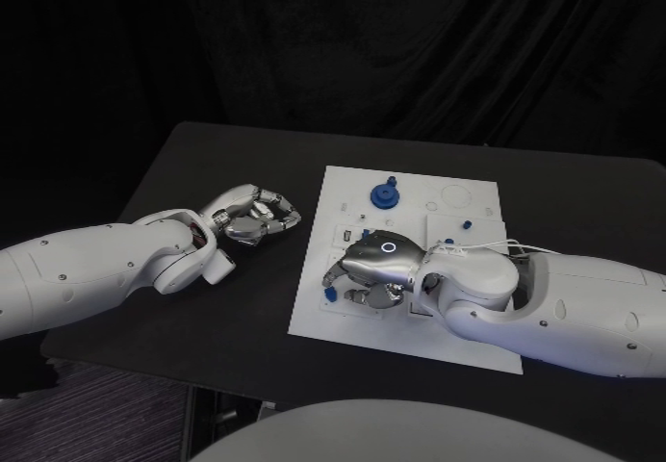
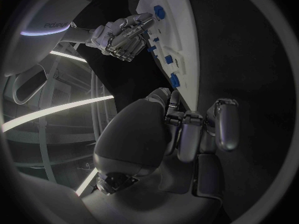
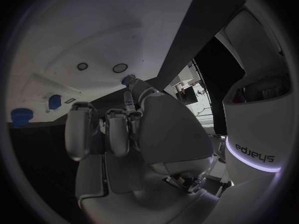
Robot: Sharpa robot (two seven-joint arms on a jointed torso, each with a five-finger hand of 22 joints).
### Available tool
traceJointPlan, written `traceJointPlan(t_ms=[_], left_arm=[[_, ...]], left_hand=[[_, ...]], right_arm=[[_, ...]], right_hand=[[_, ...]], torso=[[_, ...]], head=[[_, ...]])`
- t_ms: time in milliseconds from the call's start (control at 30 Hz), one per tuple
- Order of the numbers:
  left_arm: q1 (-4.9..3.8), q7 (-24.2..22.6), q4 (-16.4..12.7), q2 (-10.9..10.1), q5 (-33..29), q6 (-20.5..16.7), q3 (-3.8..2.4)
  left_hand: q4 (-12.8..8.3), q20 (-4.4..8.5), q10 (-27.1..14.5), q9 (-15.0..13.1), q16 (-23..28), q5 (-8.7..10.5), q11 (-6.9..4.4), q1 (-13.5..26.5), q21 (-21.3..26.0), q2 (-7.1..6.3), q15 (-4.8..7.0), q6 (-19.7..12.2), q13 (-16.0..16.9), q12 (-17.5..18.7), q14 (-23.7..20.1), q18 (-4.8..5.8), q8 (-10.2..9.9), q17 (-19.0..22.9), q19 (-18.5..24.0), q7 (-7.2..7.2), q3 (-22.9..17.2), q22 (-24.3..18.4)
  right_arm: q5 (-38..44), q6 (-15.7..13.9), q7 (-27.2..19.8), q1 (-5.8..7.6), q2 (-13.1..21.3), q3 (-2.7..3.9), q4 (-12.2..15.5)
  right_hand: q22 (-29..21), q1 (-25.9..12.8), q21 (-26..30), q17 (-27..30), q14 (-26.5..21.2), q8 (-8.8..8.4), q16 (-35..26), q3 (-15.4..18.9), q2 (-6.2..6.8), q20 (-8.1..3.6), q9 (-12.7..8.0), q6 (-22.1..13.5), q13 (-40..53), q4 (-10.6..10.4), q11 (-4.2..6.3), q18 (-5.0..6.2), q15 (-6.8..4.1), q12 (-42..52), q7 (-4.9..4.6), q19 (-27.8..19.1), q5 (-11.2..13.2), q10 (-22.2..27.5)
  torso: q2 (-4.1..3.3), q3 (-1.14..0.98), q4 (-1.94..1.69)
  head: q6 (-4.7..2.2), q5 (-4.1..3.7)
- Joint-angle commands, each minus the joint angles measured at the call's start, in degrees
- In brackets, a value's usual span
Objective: Assemble the parts on the task board
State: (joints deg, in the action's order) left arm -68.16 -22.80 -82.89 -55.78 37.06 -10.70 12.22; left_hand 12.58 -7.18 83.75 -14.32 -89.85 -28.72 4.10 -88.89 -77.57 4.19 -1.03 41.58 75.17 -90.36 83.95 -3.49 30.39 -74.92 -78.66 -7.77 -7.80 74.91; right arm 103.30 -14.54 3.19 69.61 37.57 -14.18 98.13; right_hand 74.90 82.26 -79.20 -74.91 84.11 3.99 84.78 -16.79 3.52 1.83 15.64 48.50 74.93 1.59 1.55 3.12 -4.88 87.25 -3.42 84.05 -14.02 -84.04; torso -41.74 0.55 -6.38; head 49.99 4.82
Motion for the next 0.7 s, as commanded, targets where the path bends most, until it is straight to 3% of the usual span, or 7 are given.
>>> traceJointPlan(t_ms=[33,267,700], left_arm=[[0.12,-0.9,0.0,0.1,-1.2,-0.1,-0.04],[0.19,-0.8,0.2,0.3,-1.4,-0.1,-0.04],[0.52,-0.9,0.8,0.7,-1.5,0.0,-0.04]], left_hand=[[0.0,0.06,6.3,0.1,-0.1,-0.31,-0.58,-0.9,-0.2,0.44,0.23,-0.2,14.8,0.4,6.1,0.11,-0.3,-15.1,-0.5,-0.36,-0.3,10.6],[0.0,0.06,6.3,0.1,-0.1,-0.34,-0.56,-0.9,-0.3,0.47,0.22,-0.2,14.8,0.4,6.1,0.13,-0.3,-15.1,-0.5,-0.38,-0.4,10.7],[0.0,0.06,6.3,0.1,-0.1,-0.37,-0.54,-0.9,-0.3,0.52,0.21,-0.2,14.8,0.4,6.1,0.14,-0.3,-15.1,-0.6,-0.4,-0.6,10.7]], right_arm=[[0.9,0.7,-3.7,-0.15,-0.3,0.03,-0.5],[0.9,3.4,-6.5,-0.12,-1.1,0.05,-1.8],[0.9,4.4,-8.7,-0.06,-2.5,0.06,-3.9]], right_hand=[[11.8,0.7,-0.1,-7.3,4.1,-0.1,-0.1,-1.4,0.13,-0.74,-0.3,0.2,11.0,0.4,0.79,-0.56,-0.65,-0.5,0.88,1.6,0.3,-2.4],[11.8,0.0,-0.3,-7.3,4.0,-0.27,-0.1,-3.4,0.46,-1.39,-1.3,-0.6,8.5,0.7,1.67,-0.61,-1.35,-2.7,2.1,1.6,1.0,-0.2],[11.6,-0.7,0.4,-6.8,3.8,-0.19,-0.5,-4.9,0.43,-1.77,-2.1,-0.5,7.6,0.5,2.09,-0.47,-1.69,-3.5,2.7,1.2,3.1,0.5]], torso=[[0.02,-0.02,-0.03],[0.08,0.01,-0.1],[0.07,0.07,-0.04]], head=[[0.01,0.3],[0.01,0.44],[0.01,0.56]])
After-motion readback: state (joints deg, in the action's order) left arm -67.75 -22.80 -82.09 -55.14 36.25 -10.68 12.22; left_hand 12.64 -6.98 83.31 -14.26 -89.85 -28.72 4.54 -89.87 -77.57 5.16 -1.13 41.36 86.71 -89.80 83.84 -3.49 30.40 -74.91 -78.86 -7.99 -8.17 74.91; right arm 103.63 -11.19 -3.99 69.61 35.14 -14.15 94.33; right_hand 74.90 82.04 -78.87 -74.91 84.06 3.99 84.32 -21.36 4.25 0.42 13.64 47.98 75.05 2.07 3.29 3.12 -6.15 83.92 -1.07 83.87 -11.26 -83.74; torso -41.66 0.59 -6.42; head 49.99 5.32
